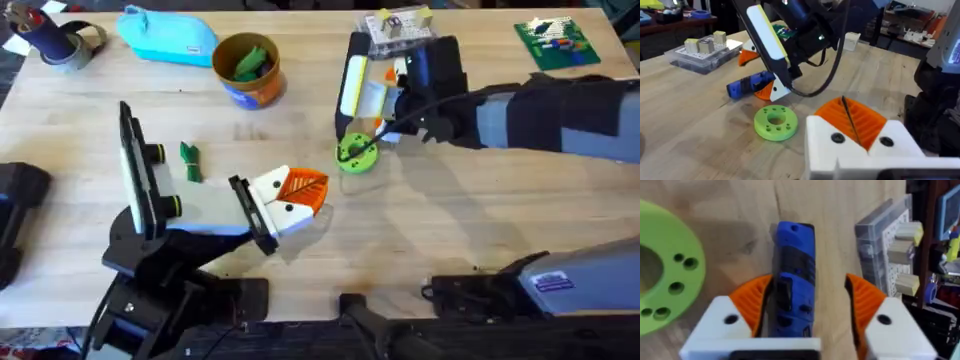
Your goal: Pick up the gripper from the table and insert it into the empty holder that is missing its gripper. Then pick up a screw, insert it into the mounting hole, and use the screwdriver to tighten it. Finally, clean up the table by picking up the vegetable and placing it into the bucket.
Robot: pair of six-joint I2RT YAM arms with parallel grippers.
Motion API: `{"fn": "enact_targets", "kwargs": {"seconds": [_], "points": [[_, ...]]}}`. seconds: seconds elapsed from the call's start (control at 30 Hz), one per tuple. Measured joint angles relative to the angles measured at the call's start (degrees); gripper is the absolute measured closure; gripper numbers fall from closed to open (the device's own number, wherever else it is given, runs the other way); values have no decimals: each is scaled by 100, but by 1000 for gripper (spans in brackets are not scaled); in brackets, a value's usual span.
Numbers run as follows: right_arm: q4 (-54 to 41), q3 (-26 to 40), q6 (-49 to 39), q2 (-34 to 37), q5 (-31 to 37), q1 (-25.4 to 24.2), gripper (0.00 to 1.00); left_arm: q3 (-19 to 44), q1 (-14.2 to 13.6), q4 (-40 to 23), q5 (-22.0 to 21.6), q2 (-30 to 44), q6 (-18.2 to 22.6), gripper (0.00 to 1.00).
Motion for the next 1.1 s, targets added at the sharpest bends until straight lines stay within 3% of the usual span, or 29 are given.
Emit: {"fn": "enact_targets", "kwargs": {"seconds": [0.03, 0.1, 0.37, 0.8, 1.1], "points": [[30, 30, 96, -26, 35, -1, 97, 0, 0, 0, 1, 0, 0, 986], [-9, 59, 348, -53, 67, -2, 12, 0, 0, -1, 1, 0, 0, 986], [-932, 61, 1653, -749, 102, 6, 6, 0, 0, 0, 1, 0, 0, 986], [-2697, 89, 3790, -3552, 43, 50, 6, 0, 0, -1, 0, 0, 0, 986], [-3421, 92, 5690, -4310, -959, 113, 5, 0, 0, -1, 1, 0, 0, 986]]}}
